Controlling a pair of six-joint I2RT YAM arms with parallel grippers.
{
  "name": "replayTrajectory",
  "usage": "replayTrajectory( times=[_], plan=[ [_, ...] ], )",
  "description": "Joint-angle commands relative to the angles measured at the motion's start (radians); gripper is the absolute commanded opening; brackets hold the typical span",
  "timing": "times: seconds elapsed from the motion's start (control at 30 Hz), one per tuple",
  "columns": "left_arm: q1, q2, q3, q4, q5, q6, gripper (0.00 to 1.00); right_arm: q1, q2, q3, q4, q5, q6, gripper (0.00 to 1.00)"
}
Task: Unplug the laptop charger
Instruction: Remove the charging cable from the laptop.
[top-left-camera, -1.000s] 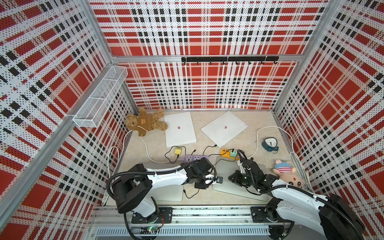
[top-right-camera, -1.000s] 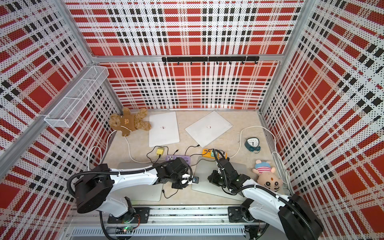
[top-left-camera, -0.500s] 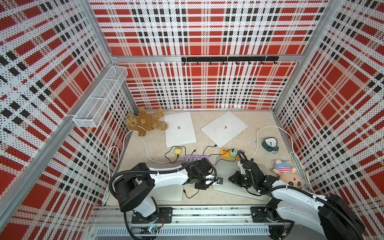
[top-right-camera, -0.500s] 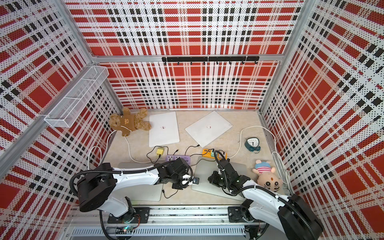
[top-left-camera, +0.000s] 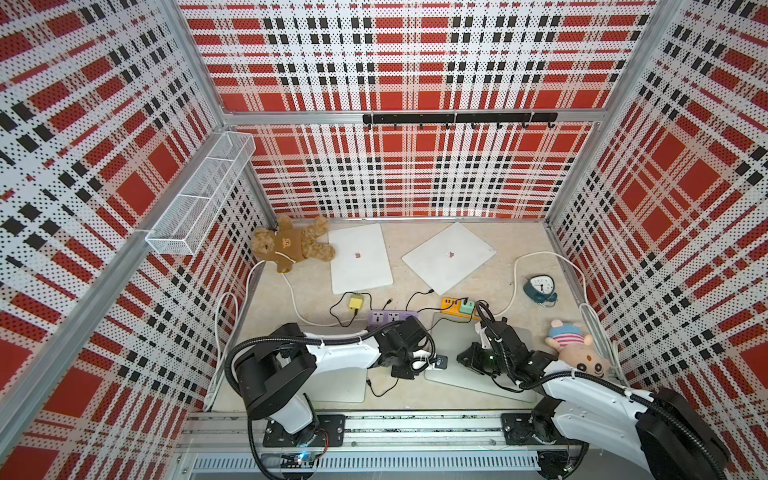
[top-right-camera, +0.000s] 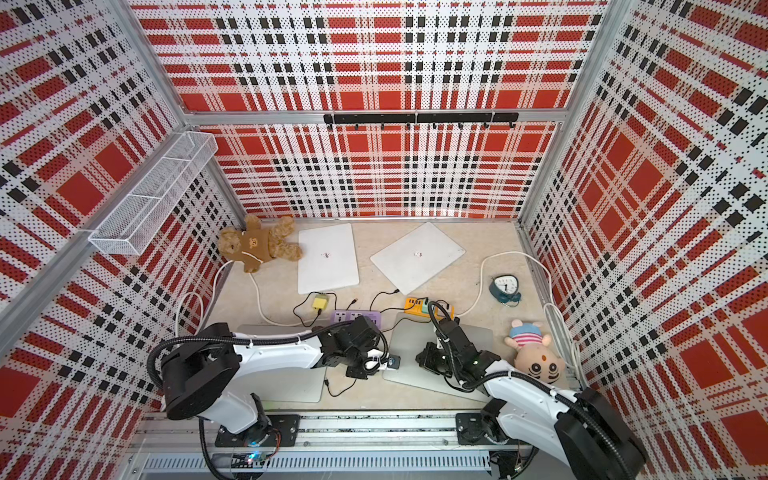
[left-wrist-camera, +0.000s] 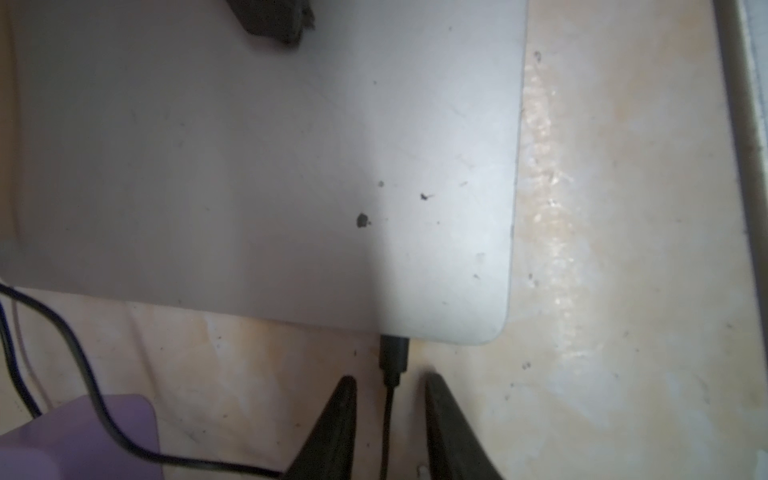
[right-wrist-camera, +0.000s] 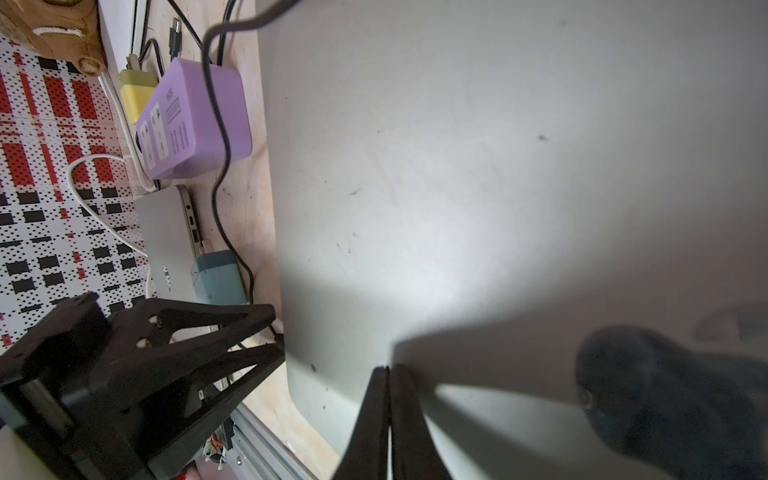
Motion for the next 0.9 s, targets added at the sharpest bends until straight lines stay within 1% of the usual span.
replayTrajectory(
  times=[0.0,0.63,0.87],
  plan=[
    [-0.008,0.024,0.020,-0.006,0.024,0.019,0.30,-0.005,-0.018,-0.019,0.010,0.007,0.013,0.08],
    [-0.029,0.075,0.061,-0.038,0.050,0.015,0.19,-0.004,-0.018,-0.023,0.014,0.008,0.011,0.08],
    [-0.033,0.094,0.076,-0.054,0.053,0.013,0.10,-0.005,-0.017,-0.027,0.015,0.008,0.011,0.08]
  ],
)
